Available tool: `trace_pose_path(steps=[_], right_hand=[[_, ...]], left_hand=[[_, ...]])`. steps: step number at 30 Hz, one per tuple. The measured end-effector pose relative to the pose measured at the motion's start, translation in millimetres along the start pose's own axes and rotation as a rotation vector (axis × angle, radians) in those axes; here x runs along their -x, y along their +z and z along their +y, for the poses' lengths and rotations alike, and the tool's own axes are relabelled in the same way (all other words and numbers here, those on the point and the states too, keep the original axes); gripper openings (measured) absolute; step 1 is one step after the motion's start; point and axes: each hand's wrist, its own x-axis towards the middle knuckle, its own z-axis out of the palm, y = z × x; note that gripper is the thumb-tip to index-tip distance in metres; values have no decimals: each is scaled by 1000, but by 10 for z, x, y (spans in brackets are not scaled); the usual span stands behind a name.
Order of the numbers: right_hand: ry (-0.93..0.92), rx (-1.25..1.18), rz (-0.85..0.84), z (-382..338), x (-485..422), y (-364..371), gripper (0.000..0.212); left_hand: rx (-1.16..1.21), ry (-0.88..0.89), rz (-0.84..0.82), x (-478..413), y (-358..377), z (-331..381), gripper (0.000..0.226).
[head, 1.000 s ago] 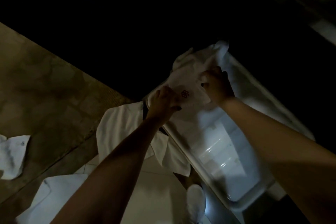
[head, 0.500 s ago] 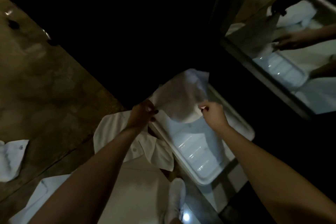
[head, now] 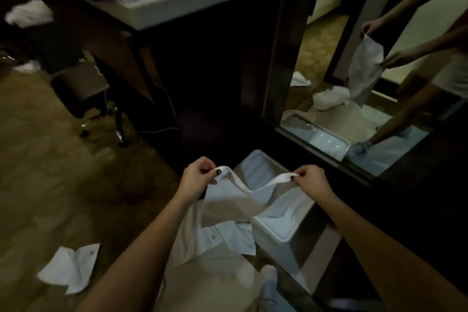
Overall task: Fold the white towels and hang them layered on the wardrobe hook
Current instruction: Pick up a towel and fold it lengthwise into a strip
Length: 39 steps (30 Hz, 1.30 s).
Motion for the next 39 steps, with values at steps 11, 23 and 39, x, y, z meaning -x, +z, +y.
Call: trace_pose_path(steps=[11,23,39], right_hand=[[-40,-459,227,-585,2584,-1196,3],[-92,-939,90,252,4851,-2073,20],[-187,-346,534,1673,6988,-3226,17]], left_hand=[[339,137,58,2182,-272,1486,16],[427,301,-8,3987,732,2161,26],[416,338,-417,6066,2825,2882,12]])
